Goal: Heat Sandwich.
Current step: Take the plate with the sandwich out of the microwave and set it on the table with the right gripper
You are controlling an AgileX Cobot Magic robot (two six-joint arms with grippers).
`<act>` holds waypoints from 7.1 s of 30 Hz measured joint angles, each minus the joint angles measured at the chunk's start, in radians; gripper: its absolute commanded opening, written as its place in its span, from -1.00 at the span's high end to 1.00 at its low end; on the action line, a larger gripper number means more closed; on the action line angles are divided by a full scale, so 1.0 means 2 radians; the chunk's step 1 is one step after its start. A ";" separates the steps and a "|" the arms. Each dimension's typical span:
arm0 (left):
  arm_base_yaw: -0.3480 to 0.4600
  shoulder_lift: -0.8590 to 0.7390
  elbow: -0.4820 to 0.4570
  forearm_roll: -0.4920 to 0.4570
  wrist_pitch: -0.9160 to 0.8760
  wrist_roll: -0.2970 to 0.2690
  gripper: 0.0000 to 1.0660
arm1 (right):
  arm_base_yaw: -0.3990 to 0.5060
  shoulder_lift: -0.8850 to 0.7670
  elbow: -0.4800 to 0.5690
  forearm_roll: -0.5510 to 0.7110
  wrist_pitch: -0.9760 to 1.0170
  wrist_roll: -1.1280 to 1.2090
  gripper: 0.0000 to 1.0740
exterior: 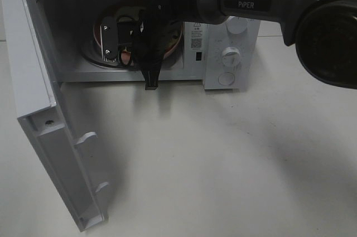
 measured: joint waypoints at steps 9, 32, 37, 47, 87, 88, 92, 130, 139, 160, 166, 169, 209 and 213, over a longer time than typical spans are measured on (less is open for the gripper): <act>0.000 0.000 0.000 0.004 0.000 0.000 -0.83 | 0.000 0.000 0.000 0.000 0.000 0.000 1.00; 0.000 0.000 0.000 0.006 0.000 0.000 -0.83 | 0.000 -0.047 0.052 0.026 0.040 -0.067 1.00; 0.000 0.000 0.000 0.006 0.000 0.000 -0.83 | 0.000 -0.068 0.076 0.028 0.035 -0.074 1.00; 0.000 0.000 0.000 0.006 0.000 0.000 -0.83 | 0.004 -0.107 0.121 0.038 0.019 -0.081 1.00; 0.000 0.000 0.000 0.006 0.000 0.000 -0.83 | 0.046 -0.300 0.401 0.046 -0.039 -0.115 1.00; 0.000 0.000 0.000 0.006 0.000 0.000 -0.83 | 0.046 -0.307 0.407 0.046 -0.039 -0.115 1.00; 0.000 0.000 0.000 0.006 0.000 0.000 -0.83 | 0.046 -0.332 0.440 0.046 -0.039 -0.115 1.00; 0.000 0.000 0.000 0.006 0.000 0.000 -0.83 | 0.046 -0.567 0.684 0.000 -0.038 -0.012 1.00; 0.000 0.000 0.000 0.006 0.000 0.000 -0.83 | 0.046 -0.581 0.696 -0.044 -0.028 0.054 0.99; 0.000 0.000 0.000 0.006 0.000 0.000 -0.83 | 0.046 -0.581 0.696 -0.095 0.004 0.175 0.97; 0.000 0.000 0.000 0.006 0.000 0.000 -0.83 | 0.046 -0.581 0.696 -0.148 0.017 0.285 0.97; 0.000 0.000 0.000 0.006 0.000 0.000 -0.83 | 0.046 -0.581 0.696 -0.168 0.023 0.332 0.97; 0.000 0.000 0.000 0.006 0.000 0.000 -0.83 | -0.009 -0.581 0.696 -0.261 0.069 0.653 0.96; 0.000 0.000 0.000 0.006 0.000 0.000 -0.83 | -0.041 -0.581 0.696 -0.264 0.069 0.653 0.96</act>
